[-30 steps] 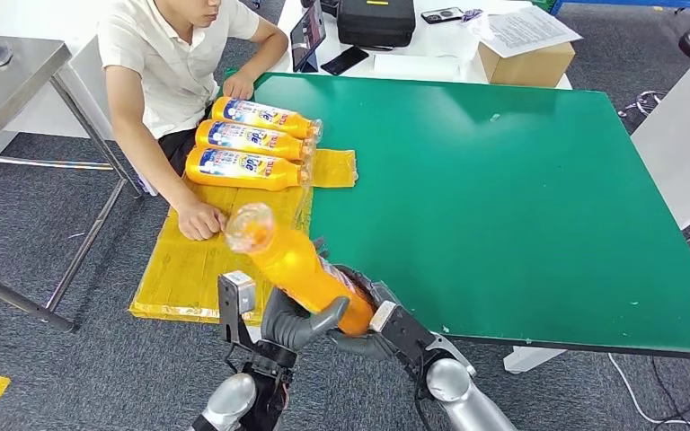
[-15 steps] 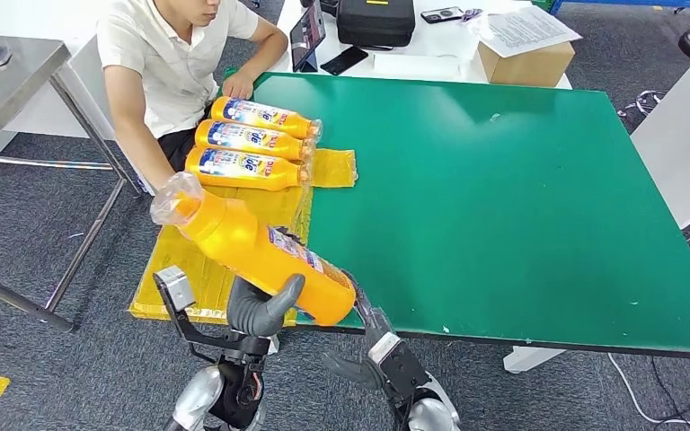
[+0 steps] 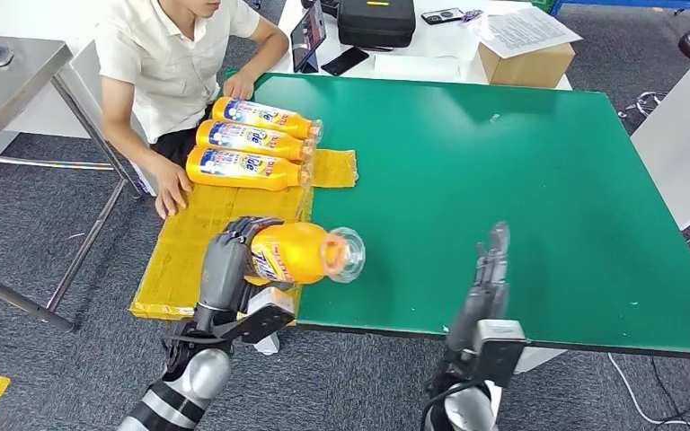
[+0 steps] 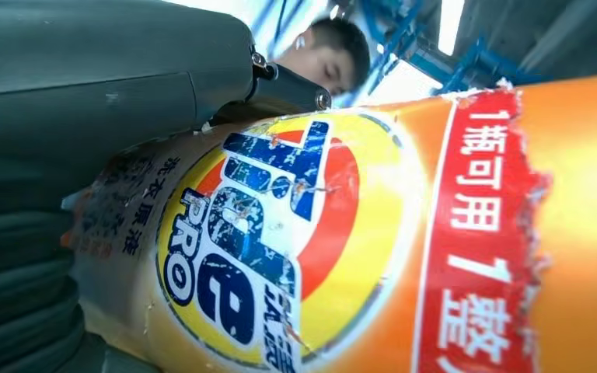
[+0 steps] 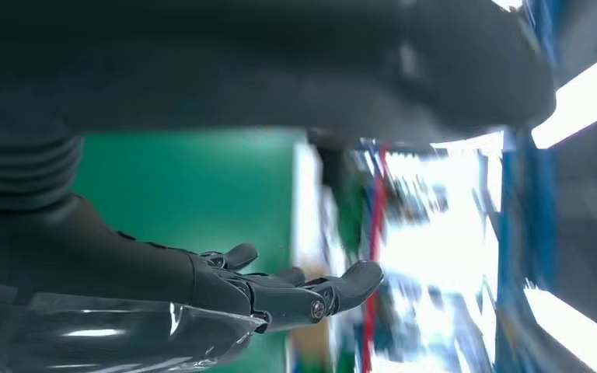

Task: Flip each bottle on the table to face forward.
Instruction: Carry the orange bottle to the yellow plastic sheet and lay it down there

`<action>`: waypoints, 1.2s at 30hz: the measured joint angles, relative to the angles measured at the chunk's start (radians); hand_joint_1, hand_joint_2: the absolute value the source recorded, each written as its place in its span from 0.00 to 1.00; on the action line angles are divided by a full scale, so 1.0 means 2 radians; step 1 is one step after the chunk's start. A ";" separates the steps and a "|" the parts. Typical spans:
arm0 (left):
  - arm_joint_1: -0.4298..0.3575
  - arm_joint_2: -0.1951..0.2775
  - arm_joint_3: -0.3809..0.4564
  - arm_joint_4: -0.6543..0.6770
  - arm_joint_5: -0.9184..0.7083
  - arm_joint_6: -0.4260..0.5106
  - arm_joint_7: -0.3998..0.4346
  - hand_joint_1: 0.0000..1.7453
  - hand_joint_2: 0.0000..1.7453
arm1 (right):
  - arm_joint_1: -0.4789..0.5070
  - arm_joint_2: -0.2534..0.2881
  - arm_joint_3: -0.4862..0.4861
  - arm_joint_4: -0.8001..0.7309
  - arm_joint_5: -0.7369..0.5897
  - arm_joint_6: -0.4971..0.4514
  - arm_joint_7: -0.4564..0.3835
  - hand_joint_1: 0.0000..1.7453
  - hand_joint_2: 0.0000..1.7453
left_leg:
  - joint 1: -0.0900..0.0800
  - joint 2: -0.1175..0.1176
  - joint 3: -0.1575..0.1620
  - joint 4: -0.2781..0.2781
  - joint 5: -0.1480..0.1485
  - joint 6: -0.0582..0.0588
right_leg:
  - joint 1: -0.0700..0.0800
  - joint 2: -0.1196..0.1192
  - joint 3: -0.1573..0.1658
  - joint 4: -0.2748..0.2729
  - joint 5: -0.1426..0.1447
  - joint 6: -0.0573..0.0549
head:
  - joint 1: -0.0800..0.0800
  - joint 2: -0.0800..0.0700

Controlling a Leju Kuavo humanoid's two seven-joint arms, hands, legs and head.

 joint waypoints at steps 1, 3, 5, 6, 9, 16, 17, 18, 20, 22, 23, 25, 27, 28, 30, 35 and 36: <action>-0.010 0.005 0.003 0.016 -0.043 -0.010 0.025 0.81 1.00 | -0.001 0.004 -0.017 -0.017 -0.002 -0.008 0.000 0.00 0.00 | 0.000 0.000 0.000 0.000 0.000 0.000 | 0.000 0.000 0.000 0.000 0.000 0.000 | 0.000 0.000; -0.031 0.014 0.008 0.048 -0.105 -0.038 0.068 0.90 1.00 | -0.002 0.012 -0.046 -0.045 -0.006 -0.012 0.000 0.00 0.00 | 0.000 0.000 0.000 0.000 0.000 0.000 | 0.000 0.000 0.000 0.000 0.000 0.000 | 0.000 0.000; -0.053 0.022 0.011 0.083 -0.148 -0.069 0.098 0.92 1.00 | -0.002 0.019 -0.071 -0.067 -0.009 -0.005 0.000 0.00 0.00 | 0.000 0.000 0.000 0.000 0.000 0.000 | 0.000 0.000 0.000 0.000 0.000 0.000 | 0.000 0.000; -0.064 0.025 0.012 0.100 -0.161 -0.084 0.106 0.94 1.00 | -0.003 0.023 -0.080 -0.073 -0.010 0.001 0.000 0.00 0.00 | 0.000 0.000 0.000 0.000 0.000 0.000 | 0.000 0.000 0.000 0.000 0.000 0.000 | 0.000 0.000; -0.088 0.032 0.013 0.138 -0.180 -0.109 0.120 1.00 1.00 | -0.003 0.030 -0.096 -0.086 -0.011 0.014 0.000 0.00 0.00 | 0.000 0.000 0.000 0.000 0.000 0.000 | 0.000 0.000 0.000 0.000 0.000 0.000 | 0.000 0.000; -0.145 0.035 0.029 0.226 -0.157 -0.173 0.118 1.00 1.00 | -0.004 0.048 -0.117 -0.088 -0.024 0.063 0.000 0.00 0.00 | 0.000 0.000 0.000 0.000 0.000 0.000 | 0.000 0.000 0.000 0.000 0.000 0.000 | 0.000 0.000; -0.153 0.035 0.032 0.238 -0.153 -0.180 0.117 1.00 1.00 | -0.004 0.051 -0.119 -0.086 -0.026 0.070 0.000 0.00 0.00 | 0.000 0.000 0.000 0.000 0.000 0.000 | 0.000 0.000 0.000 0.000 0.000 0.000 | 0.000 0.000; -0.160 0.035 0.035 0.249 -0.151 -0.184 0.116 1.00 1.00 | -0.004 0.053 -0.122 -0.083 -0.028 0.076 0.000 0.00 0.00 | 0.000 0.000 0.000 0.000 0.000 0.000 | 0.000 0.000 0.000 0.000 0.000 0.000 | 0.000 0.000; -0.168 0.036 0.038 0.265 -0.148 -0.188 0.115 1.00 1.00 | -0.004 0.057 -0.125 -0.080 -0.030 0.081 0.000 0.00 0.00 | 0.000 0.000 0.000 0.000 0.000 0.000 | 0.000 0.000 0.000 0.001 0.000 0.000 | 0.000 0.000; -0.173 0.036 0.041 0.275 -0.147 -0.189 0.114 1.00 1.00 | -0.004 0.060 -0.127 -0.077 -0.030 0.083 0.000 0.00 0.00 | 0.000 0.000 0.000 0.000 0.000 0.000 | 0.000 0.000 0.000 0.001 0.000 0.000 | 0.000 0.000; -0.175 0.036 0.043 0.280 -0.145 -0.190 0.114 1.00 1.00 | -0.004 0.061 -0.128 -0.075 -0.030 0.084 0.000 0.00 0.00 | 0.000 0.000 0.000 0.000 0.000 0.000 | 0.000 0.000 0.000 0.001 0.000 0.000 | 0.000 0.000; -0.182 0.036 0.047 0.292 -0.137 -0.197 0.113 1.00 1.00 | -0.004 0.063 -0.130 -0.069 -0.031 0.091 0.000 0.00 0.00 | 0.000 0.000 0.000 0.000 0.000 0.000 | 0.000 0.000 0.000 0.001 0.000 0.000 | 0.000 0.000; -0.192 0.036 0.052 0.305 -0.128 -0.205 0.112 0.98 1.00 | -0.005 0.065 -0.132 -0.061 -0.032 0.097 0.000 0.00 0.00 | 0.000 0.000 0.000 0.000 0.000 0.000 | 0.000 0.000 0.000 0.001 0.000 0.000 | 0.000 0.000; -0.196 0.036 0.055 0.311 -0.124 -0.208 0.112 0.75 1.00 | -0.006 0.065 -0.132 -0.057 -0.033 0.099 0.000 0.00 0.00 | 0.000 0.000 0.000 0.000 0.000 0.000 | 0.000 0.000 0.000 0.001 0.000 0.000 | 0.000 0.000; -0.206 0.036 0.059 0.325 -0.121 -0.217 0.112 0.25 1.00 | -0.009 0.066 -0.134 -0.046 -0.034 0.102 0.000 0.00 0.00 | 0.000 0.000 0.000 0.000 0.000 0.000 | 0.000 0.000 0.000 0.001 0.000 0.000 | 0.000 0.000; -0.228 0.040 0.076 0.366 -0.104 -0.249 0.107 0.00 1.00 | -0.019 0.067 -0.137 -0.011 -0.030 0.108 0.000 0.00 0.00 | 0.000 0.000 0.001 0.000 0.001 -0.001 | 0.000 0.000 0.001 0.001 0.000 0.000 | 0.000 0.000; -0.230 0.041 0.080 0.372 -0.096 -0.257 0.101 0.00 1.00 | -0.021 0.067 -0.137 -0.005 -0.029 0.108 0.000 0.00 0.00 | 0.000 0.000 0.001 0.000 0.001 -0.001 | 0.000 0.000 0.001 0.001 0.000 0.000 | 0.000 0.000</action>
